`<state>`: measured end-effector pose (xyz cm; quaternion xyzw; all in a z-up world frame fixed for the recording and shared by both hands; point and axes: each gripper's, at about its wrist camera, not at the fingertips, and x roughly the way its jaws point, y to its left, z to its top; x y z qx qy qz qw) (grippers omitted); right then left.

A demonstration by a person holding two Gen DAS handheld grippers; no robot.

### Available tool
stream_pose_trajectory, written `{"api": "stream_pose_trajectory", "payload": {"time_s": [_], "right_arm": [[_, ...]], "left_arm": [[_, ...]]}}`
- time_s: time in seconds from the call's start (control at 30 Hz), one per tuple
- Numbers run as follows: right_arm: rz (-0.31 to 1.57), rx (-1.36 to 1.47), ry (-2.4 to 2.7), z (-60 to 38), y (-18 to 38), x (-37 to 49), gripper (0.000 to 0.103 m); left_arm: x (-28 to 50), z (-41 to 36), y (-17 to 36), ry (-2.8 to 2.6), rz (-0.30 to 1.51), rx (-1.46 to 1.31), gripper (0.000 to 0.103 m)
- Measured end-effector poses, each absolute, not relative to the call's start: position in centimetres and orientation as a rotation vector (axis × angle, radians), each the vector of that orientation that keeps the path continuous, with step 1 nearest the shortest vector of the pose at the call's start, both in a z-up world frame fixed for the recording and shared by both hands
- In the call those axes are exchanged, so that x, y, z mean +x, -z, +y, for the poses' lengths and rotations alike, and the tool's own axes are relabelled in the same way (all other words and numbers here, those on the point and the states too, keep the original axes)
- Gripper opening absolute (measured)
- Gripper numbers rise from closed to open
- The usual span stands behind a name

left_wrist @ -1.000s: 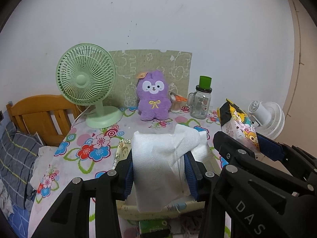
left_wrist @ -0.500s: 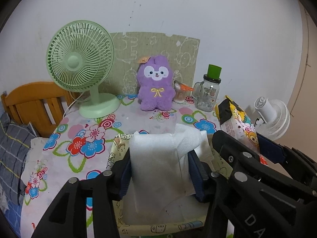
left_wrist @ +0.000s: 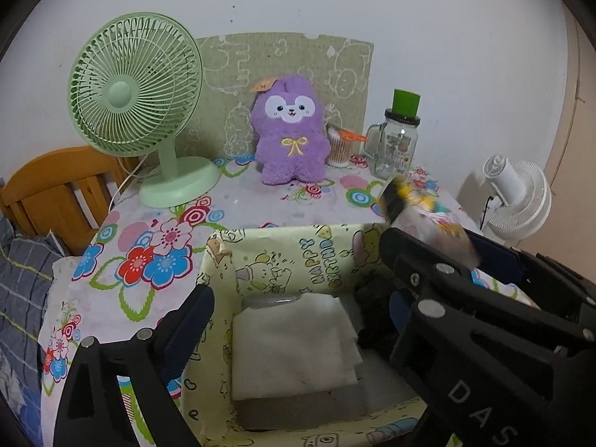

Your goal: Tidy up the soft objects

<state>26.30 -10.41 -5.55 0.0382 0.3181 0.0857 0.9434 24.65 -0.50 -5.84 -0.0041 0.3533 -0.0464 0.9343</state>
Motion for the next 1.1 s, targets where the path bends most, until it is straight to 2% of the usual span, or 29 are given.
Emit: {"api": "stream_pose_trajectory", "payload": {"time_s": [0.13, 0.2, 0.27, 0.57, 1.1], "right_arm": [[0.662, 0.075, -0.190, -10.1, 6.0, 26.7, 0.060], [0.665, 0.073, -0.185, -10.0, 6.1, 26.7, 0.075], [0.663, 0.071, -0.181, -10.0, 6.1, 26.8, 0.081], [0.643, 0.049, -0.156, -10.0, 5.1, 25.6, 0.096], [0.570, 0.028, -0.110, -10.7, 1.4, 20.7, 0.097]], "left_arm": [[24.7, -0.3, 6.2, 0.098, 0.732, -0.009, 0.097], [24.7, -0.3, 6.2, 0.095, 0.730, -0.009, 0.098], [24.6, -0.2, 6.1, 0.084, 0.728, -0.007, 0.099], [23.5, -0.3, 4.8, 0.086, 0.698, -0.018, 0.103], [19.1, -0.9, 1.4, 0.087, 0.631, -0.020, 0.103]]}}
